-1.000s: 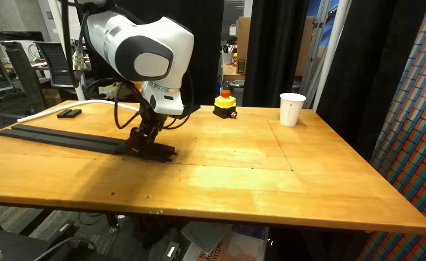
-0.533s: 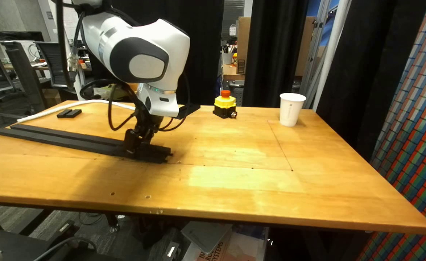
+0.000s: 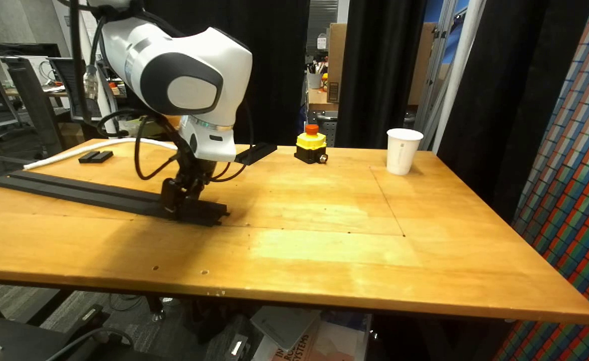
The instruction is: Connect the four black pieces together
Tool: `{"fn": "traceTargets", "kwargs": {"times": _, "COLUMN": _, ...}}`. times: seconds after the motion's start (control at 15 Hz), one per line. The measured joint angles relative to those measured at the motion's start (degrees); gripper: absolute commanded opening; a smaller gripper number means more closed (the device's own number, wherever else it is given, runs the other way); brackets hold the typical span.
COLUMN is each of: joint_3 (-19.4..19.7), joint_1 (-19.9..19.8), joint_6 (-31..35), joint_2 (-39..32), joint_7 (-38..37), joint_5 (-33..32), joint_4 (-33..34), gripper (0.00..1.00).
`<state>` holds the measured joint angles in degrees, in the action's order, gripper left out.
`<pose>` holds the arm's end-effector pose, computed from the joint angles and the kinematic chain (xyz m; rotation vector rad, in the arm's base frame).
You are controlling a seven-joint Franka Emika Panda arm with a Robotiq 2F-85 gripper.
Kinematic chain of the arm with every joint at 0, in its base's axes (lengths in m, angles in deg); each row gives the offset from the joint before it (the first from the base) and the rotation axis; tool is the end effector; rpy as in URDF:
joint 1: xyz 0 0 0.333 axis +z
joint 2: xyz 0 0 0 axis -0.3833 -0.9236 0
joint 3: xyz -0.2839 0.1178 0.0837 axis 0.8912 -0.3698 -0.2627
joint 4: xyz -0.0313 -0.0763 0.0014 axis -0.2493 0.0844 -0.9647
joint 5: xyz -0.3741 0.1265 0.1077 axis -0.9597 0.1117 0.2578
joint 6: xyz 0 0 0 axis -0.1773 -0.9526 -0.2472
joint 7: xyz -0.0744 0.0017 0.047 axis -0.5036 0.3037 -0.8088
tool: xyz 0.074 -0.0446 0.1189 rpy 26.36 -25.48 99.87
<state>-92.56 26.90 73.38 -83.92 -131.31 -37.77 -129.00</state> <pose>0.4482 0.0710 0.1559 -2.0249 2.0592 0.4722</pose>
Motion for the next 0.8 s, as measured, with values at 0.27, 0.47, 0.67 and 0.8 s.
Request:
{"fn": "traceTargets", "kwargs": {"times": 0.27, "joint_3": -0.7, "joint_1": 0.5, "joint_6": 0.3, "joint_2": 0.0, "joint_7": -1.7, "joint_5": 2.2, "joint_4": -0.1, "gripper": 0.49}}
{"fn": "traceTargets", "kwargs": {"times": 0.47, "joint_3": -1.1, "joint_1": 0.9, "joint_6": 1.1, "joint_2": -0.1, "joint_7": -2.5, "joint_5": 4.1, "joint_4": -0.1, "gripper": 0.49}}
{"fn": "traceTargets", "kwargs": {"times": 0.67, "joint_3": -1.2, "joint_1": 1.0, "joint_6": 1.7, "joint_2": -0.2, "joint_7": -2.6, "joint_5": 5.9, "joint_4": -0.2, "gripper": 0.49}}
{"fn": "traceTargets", "kwargs": {"times": 0.8, "joint_3": -1.2, "joint_1": 1.1, "joint_6": 1.9, "joint_2": -0.2, "joint_7": -2.7, "joint_5": 6.4, "joint_4": -0.3, "gripper": 0.49}}
